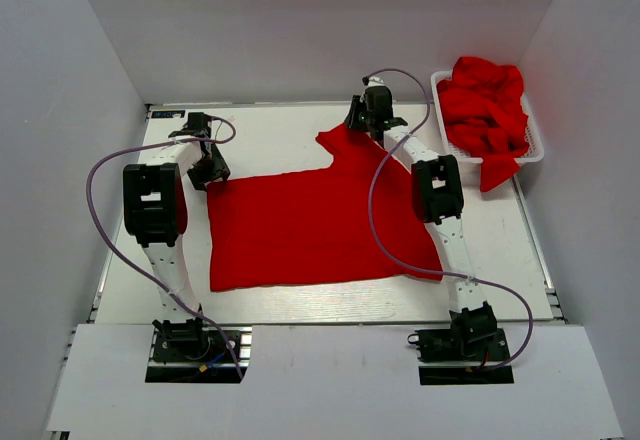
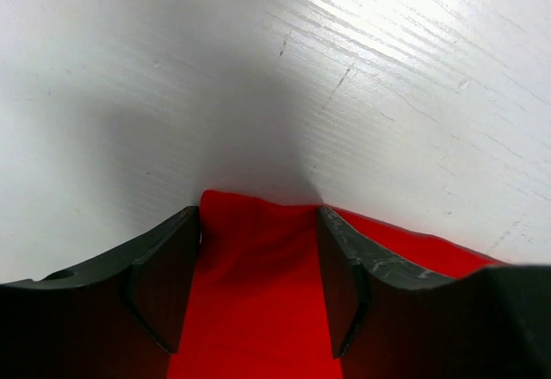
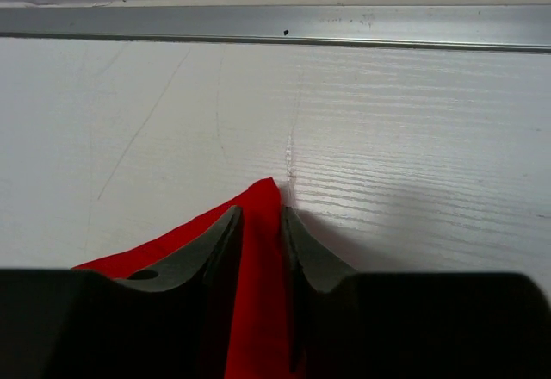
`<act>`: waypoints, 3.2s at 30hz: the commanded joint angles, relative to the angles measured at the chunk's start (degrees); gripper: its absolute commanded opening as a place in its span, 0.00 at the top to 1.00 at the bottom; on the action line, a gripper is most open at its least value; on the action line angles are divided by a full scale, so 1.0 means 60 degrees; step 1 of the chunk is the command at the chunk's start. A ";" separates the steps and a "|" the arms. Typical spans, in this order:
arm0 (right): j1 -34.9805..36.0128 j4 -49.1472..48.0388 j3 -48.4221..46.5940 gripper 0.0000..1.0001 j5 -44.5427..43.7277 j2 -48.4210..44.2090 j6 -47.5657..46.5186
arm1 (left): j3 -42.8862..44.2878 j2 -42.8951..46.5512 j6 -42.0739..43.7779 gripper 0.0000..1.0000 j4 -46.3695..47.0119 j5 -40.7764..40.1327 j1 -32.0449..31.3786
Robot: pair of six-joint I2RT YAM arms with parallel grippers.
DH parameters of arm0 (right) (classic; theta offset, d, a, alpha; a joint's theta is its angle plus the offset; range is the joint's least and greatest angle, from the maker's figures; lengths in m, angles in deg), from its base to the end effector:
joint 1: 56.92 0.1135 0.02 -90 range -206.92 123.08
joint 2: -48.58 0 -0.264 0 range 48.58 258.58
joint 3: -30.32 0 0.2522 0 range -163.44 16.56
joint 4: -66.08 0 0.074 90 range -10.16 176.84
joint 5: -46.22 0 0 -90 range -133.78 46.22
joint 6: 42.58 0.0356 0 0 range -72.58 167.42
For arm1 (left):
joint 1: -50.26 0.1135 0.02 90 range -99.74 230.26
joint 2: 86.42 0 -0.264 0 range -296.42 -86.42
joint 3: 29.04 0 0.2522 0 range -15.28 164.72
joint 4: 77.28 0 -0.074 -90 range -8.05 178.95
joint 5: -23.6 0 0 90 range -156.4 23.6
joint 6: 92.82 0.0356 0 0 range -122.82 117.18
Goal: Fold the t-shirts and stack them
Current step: Grap the side of the flattened tshirt furthest away from the robot with both arms, then fold the other side of the tshirt into a rectangle
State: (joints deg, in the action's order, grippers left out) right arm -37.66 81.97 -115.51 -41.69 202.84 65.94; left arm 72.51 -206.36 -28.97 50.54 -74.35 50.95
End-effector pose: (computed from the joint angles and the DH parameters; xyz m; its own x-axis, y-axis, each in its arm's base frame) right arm 0.5727 0.2015 0.1461 -0.4833 0.1674 -0.8593 -0.2188 0.9273 0.3037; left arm 0.4273 0.0101 0.1597 -0.8209 -0.4464 -0.3561 -0.4676 0.8834 -0.0295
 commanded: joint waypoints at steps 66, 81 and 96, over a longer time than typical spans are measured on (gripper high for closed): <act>0.0597 0.0655 1.5961 1.00 -0.2649 -1.6801 -0.0627 | -0.3981 0.5224 0.0300 1.00 0.0484 0.1529 -0.0115; 0.0597 0.2222 1.5992 1.00 -0.2707 -1.8004 -0.0802 | -0.3837 0.5400 0.0213 1.00 -0.0057 0.0388 -0.0203; 0.0597 0.3350 1.5991 1.00 -0.2032 -1.8398 -0.0700 | -0.4274 0.5385 0.0213 1.00 -0.0277 0.0299 -0.0203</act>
State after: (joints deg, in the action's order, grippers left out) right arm -34.03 99.09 -17.86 -54.63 94.64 61.17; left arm 47.94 -177.35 -27.50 49.93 -71.29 49.92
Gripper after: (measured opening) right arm 0.008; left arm 0.022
